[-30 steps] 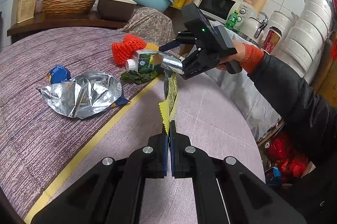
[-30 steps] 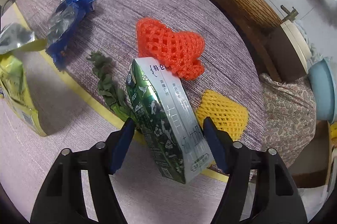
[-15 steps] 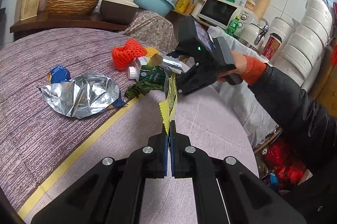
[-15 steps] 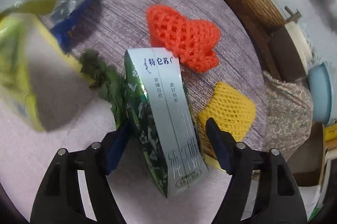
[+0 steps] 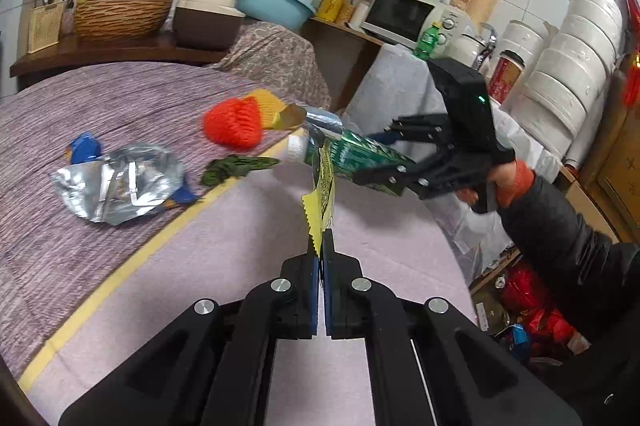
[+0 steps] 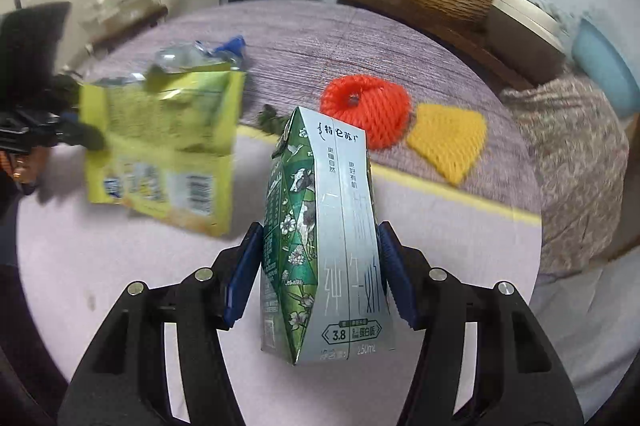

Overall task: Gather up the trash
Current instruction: 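Carry the snack bag and milk carton over the bin with both tools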

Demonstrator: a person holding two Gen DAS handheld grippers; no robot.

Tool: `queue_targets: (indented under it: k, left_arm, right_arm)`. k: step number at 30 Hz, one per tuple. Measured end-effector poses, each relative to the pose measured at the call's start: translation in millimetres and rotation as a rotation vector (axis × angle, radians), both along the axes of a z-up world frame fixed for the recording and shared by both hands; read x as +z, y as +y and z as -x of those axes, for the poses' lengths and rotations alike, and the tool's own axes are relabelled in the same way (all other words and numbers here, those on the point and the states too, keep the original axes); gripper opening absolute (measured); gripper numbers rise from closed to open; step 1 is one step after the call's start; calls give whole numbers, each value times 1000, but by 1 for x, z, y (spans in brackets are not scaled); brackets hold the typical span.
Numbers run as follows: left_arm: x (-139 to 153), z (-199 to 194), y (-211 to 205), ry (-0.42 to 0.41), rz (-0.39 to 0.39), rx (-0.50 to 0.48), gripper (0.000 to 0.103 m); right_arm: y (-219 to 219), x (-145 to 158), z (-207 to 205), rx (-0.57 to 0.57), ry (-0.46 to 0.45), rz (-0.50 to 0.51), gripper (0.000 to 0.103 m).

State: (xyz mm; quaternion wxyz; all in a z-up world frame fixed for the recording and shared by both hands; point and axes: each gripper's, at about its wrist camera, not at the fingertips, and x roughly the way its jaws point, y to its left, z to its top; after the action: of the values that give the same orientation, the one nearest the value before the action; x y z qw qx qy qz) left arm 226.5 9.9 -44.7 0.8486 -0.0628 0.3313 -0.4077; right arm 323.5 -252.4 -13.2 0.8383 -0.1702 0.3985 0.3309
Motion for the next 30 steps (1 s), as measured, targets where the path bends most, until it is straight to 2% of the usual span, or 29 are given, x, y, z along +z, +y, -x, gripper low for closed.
queue_targets:
  k: [3,6,12,15,18,19,21,24,27,30]
  left_arm:
    - [5,3,-23,-10,12,-42,3]
    - [7,1,-54,-7,16,-92,3]
    - [14,-3,-148,10,-14,-209,3]
    - [14,-9,-203,41,-68,-226,3]
    - [8,-13,-258,56,-138,-243,3]
    - [5,-15,-274,67,-163,-246,3]
    - [-2,-18,-305,84,-206,-246,3]
    - [-26,-26,-356,124,-318,-233,3]
    - [-51,-32,-387,181,-392,-222,3]
    - [-76,-32,-416,183,-490,-204,3]
  right_arm:
    - [-28,1,30,-87,-45,-43,58]
    - [-68,0,58,-220,-87,-86,58]
    - [-163,-6,113,-530,-155,-185,58]
    - [-204,-13,133,-704,-181,-198,58]
    - [-231,-22,148,-848,-209,-126,58]
    - [-241,-27,151,-884,-202,-130,58]
    - [-258,-36,158,-930,-189,-171,58]
    - [-274,-52,163,-1000,-180,-139,58]
    - [-284,-68,167,-1041,-159,-142,58]
    - [-295,-81,168,-1062,-141,-142,58]
